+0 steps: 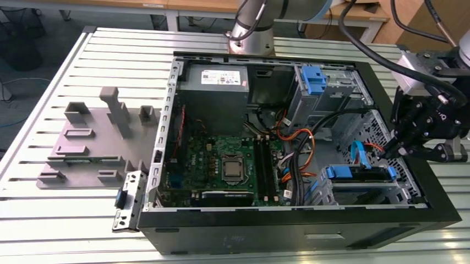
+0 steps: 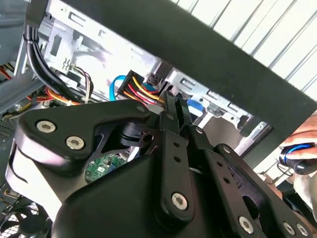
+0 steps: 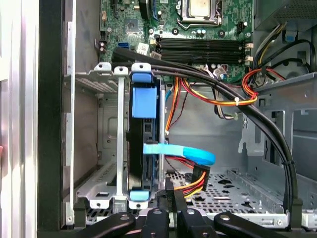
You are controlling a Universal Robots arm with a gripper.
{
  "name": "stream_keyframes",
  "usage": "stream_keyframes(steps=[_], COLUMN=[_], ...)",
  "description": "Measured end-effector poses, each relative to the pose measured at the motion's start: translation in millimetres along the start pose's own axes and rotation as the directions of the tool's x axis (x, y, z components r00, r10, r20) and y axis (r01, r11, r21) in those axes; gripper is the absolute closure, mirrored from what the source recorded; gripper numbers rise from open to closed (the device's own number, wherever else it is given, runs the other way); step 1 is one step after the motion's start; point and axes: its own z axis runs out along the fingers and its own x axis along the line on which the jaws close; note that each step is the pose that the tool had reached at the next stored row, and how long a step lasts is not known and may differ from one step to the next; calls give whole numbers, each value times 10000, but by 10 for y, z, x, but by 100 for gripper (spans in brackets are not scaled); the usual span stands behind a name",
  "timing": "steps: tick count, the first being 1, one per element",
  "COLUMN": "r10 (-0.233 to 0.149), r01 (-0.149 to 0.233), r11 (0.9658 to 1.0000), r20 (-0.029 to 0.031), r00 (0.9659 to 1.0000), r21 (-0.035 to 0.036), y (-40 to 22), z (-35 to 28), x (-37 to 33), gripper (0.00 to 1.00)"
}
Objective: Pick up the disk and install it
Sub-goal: 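Insert the second disk wire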
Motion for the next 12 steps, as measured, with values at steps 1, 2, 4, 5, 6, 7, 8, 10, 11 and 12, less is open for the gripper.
stream_keyframes(steps=[1, 2, 4, 5, 6, 7, 8, 10, 11, 12], r10=[0, 0, 0, 0, 0, -1, -1, 0, 0, -1], r01=[0, 0, 0, 0, 0, 1, 1, 0, 0, 1], r11=[10000, 10000, 10000, 10000, 10000, 10000, 10000, 10000, 10000, 10000], r20=[0, 1, 0, -1, 0, 1, 1, -1, -1, 1], r00=[10000, 10000, 10000, 10000, 10000, 10000, 10000, 10000, 10000, 10000], r21=[11, 17, 20, 20, 20, 20, 20, 20, 20, 20], y=[19, 33, 50, 55, 58, 59, 60, 61, 62, 61], z=[0, 0, 0, 0, 1, 3, 4, 6, 8, 12], x=[1, 2, 10, 17, 26, 37, 52, 83, 98, 110], gripper=[84, 84, 84, 84, 84, 84, 84, 84, 84, 84])
